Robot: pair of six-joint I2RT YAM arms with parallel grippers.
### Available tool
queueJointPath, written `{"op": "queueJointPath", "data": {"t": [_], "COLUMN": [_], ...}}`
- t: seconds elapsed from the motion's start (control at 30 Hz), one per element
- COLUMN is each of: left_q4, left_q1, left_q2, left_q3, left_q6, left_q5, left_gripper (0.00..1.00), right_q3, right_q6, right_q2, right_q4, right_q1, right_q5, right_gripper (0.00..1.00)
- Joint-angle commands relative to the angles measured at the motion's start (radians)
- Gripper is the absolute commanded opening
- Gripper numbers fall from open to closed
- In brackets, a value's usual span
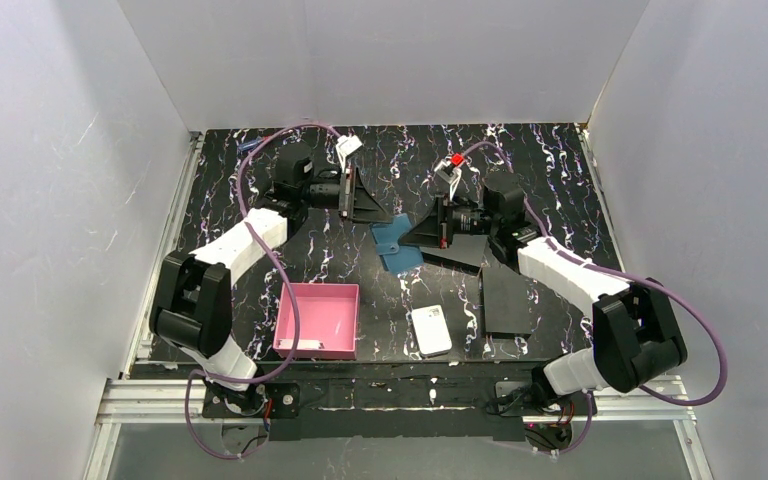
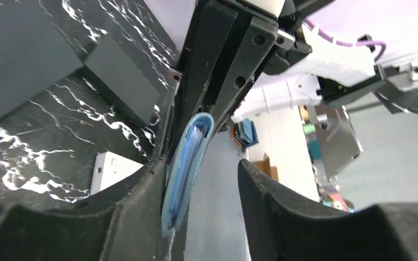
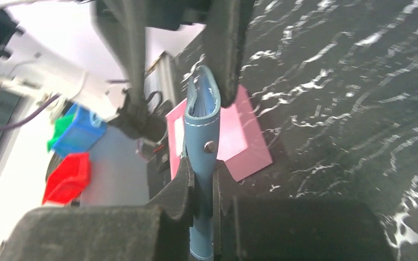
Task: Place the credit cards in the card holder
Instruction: Pick up the card holder from the center of the board, then open the card holder at the center of the board.
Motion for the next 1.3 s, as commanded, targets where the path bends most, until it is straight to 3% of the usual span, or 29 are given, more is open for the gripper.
{"op": "queueJointPath", "data": {"t": [0.0,0.03,0.1,0.17,0.23,0.5,0.73,0.9,1.27], "left_q4": [-0.048,-0.097,-0.241,-0.502,-0.674,-0.706,-0.728,-0.755,-0.767], "left_q1": [0.083,0.11,0.141,0.132,0.09,-0.148,-0.248,-0.294,-0.337], "left_q2": [-0.082,-0.085,-0.089,-0.096,-0.119,-0.236,-0.219,-0.2,-0.165], "left_q3": [0.007,0.007,0.033,0.104,0.144,0.076,0.084,0.101,0.113], "left_q6": [-0.01,0.012,0.091,0.259,0.386,0.489,0.517,0.563,0.592], "left_q5": [-0.093,-0.134,-0.213,-0.352,-0.599,-1.066,-1.155,-1.214,-1.295], "left_gripper": [0.56,0.64,0.7,0.71,0.67,0.55,0.56,0.41,0.44], "right_q3": [0.007,0.011,0.019,0.04,0.064,0.153,0.152,0.141,0.135], "right_q6": [0.032,0.037,0.059,0.083,0.115,0.258,0.339,0.386,0.438], "right_q2": [-0.021,-0.026,-0.03,-0.025,-0.013,0.046,0.055,0.049,0.053], "right_q4": [-0.044,-0.068,-0.106,-0.163,-0.215,-0.331,-0.312,-0.278,-0.23], "right_q1": [-0.006,-0.005,-0.004,0.004,0.023,0.151,0.218,0.243,0.275], "right_q5": [0.294,0.35,0.444,0.561,0.68,0.998,1.061,1.057,1.027], "right_gripper": [0.01,0.01,0.01,0.01,0.01,0.01,0.01,0.01,0.01]}}
